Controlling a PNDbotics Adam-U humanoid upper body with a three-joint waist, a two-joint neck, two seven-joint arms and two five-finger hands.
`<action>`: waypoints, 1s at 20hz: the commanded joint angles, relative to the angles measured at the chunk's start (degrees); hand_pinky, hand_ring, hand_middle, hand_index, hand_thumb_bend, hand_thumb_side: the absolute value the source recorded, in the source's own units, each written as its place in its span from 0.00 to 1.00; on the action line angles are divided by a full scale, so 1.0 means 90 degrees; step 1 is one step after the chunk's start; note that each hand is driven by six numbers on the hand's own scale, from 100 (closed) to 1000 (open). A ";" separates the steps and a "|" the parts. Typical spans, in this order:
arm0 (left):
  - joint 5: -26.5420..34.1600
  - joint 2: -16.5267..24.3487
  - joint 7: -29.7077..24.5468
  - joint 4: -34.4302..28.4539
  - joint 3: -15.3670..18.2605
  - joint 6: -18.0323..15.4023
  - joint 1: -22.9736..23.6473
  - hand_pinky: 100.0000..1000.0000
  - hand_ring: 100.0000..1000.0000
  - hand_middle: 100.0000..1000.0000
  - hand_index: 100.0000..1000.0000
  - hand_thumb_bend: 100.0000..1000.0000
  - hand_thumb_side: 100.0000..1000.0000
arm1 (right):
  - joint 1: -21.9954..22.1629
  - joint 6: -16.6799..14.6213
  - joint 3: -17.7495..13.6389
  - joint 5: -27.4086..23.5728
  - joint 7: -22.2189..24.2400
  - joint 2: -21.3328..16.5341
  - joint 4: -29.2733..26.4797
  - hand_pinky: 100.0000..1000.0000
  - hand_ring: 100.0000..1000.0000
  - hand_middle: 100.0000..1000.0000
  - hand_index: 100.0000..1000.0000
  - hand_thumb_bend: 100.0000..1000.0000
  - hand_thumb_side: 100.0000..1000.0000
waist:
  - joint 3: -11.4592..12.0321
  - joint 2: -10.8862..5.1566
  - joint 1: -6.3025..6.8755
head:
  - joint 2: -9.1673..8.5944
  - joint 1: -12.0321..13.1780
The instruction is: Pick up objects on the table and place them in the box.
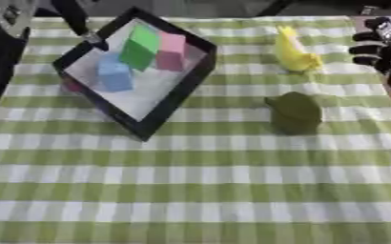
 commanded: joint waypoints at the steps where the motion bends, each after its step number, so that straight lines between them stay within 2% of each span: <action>1: 0.0573 0.0984 0.0291 -0.0827 0.0094 0.0217 0.0373 0.78 0.74 0.75 0.84 0.66 0.14 | -0.0197 -0.0029 0.0050 0.0222 0.0109 -0.0529 -0.0051 0.78 0.73 0.71 0.87 0.00 0.67 | 0.0039 -0.0278 -0.0006 | -0.0017 -0.0053; 4: 0.1422 0.1651 0.1101 -0.1986 0.0429 0.0780 0.1424 0.79 0.72 0.75 0.84 0.60 0.16 | -0.0387 -0.0044 0.0179 0.0368 0.0224 -0.0799 -0.0045 0.78 0.73 0.72 0.87 0.00 0.64 | 0.0070 -0.0293 -0.0026 | -0.0017 -0.0065; 5: 0.1685 0.1777 0.1488 -0.2371 0.0616 0.1043 0.1800 0.79 0.69 0.74 0.84 0.53 0.15 | -0.0462 -0.0053 0.0233 0.0423 0.0264 -0.0891 -0.0036 0.79 0.74 0.72 0.87 0.00 0.61 | 0.0087 -0.0298 -0.0043 | -0.0017 -0.0072; 8: 0.2429 0.1940 0.2765 -0.3441 0.1100 0.1841 0.2947 0.79 0.66 0.73 0.83 0.49 0.17 | -0.0711 -0.0092 0.0435 0.0645 0.0437 -0.1186 0.0000 0.79 0.75 0.73 0.87 0.00 0.56 | 0.0101 -0.0305 -0.0092 | -0.0017 -0.0087; 9: 0.2652 0.1933 0.3092 -0.3704 0.1207 0.2046 0.3271 0.79 0.65 0.72 0.83 0.47 0.20 | -0.0801 -0.0111 0.0514 0.0747 0.0519 -0.1310 0.0006 0.80 0.75 0.73 0.87 0.00 0.52 | 0.0104 -0.0307 -0.0113 | -0.0017 -0.0095; 10: 0.2882 0.1909 0.3373 -0.3934 0.1318 0.2198 0.3577 0.79 0.65 0.72 0.83 0.46 0.21 | -0.0901 -0.0134 0.0604 0.0848 0.0623 -0.1446 0.0009 0.80 0.75 0.73 0.87 0.00 0.51 | 0.0103 -0.0309 -0.0129 | -0.0017 -0.0096; 14: 0.3574 0.1700 0.4191 -0.4492 0.1678 0.2512 0.4409 0.79 0.62 0.70 0.82 0.42 0.23 | -0.1366 -0.0199 0.1015 0.1159 0.1198 -0.2006 0.0051 0.80 0.76 0.74 0.86 0.00 0.44 | 0.0101 -0.0319 -0.0199 | -0.0017 -0.0113; 20: 0.4053 0.1364 0.4812 -0.4823 0.1947 0.2528 0.4946 0.79 0.60 0.70 0.82 0.38 0.26 | -0.2073 -0.0376 0.1575 0.1586 0.2174 -0.2556 0.0344 0.82 0.78 0.75 0.86 0.00 0.38 | 0.0095 -0.0312 -0.0250 | -0.0017 -0.0135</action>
